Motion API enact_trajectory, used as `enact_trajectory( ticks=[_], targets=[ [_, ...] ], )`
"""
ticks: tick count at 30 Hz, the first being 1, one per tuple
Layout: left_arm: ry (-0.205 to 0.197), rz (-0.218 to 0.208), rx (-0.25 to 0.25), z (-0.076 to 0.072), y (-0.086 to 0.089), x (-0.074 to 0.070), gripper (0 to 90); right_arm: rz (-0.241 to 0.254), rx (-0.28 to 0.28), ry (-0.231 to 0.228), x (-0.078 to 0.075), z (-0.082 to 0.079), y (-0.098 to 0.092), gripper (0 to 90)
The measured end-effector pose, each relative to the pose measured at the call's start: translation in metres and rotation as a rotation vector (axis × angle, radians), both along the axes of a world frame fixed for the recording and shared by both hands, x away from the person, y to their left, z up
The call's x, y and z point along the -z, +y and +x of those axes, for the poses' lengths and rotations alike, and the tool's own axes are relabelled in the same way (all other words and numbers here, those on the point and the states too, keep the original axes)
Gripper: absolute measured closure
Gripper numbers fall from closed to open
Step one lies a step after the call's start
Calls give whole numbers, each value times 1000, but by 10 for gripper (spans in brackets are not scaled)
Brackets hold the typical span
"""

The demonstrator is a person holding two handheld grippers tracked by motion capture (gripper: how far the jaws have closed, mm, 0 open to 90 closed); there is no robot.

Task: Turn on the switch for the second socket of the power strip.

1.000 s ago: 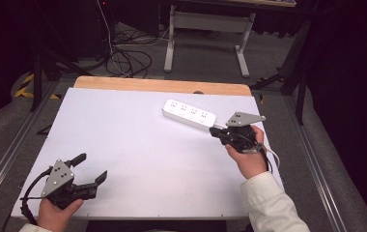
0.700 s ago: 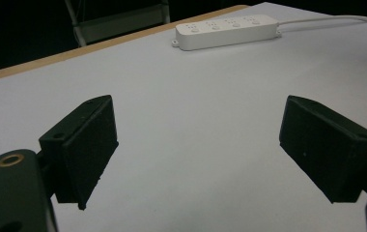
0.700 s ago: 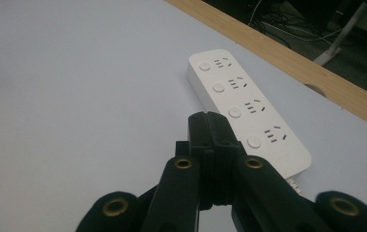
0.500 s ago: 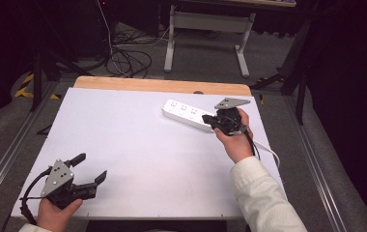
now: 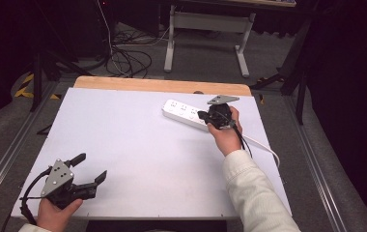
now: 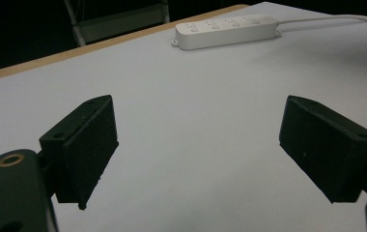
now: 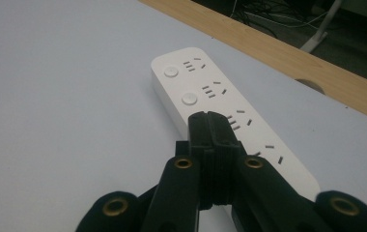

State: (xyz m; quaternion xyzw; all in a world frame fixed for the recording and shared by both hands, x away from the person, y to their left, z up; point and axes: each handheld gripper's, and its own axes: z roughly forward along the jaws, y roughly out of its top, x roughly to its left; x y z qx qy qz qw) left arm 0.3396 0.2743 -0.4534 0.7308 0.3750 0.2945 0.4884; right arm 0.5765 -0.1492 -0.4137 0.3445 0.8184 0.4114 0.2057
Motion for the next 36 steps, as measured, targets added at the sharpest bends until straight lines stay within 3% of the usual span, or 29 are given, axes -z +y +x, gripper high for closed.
enact_trajectory(
  ticks=[4, 12, 18, 36],
  targets=[
    [1, 3, 2, 0, 0, 0, 139, -9, 2, -15, 7, 5, 5, 900],
    [3, 2, 2, 0, 0, 0, 140, 22, 40, -33, 21, 17, 9, 900],
    [3, 5, 5, 1, 0, 0, 140, 23, 27, -55, 29, 24, 11, 900],
    [7, -3, 1, 1, 1, 1, 140, 43, 28, -36, 50, 34, 21, 900]
  ],
)
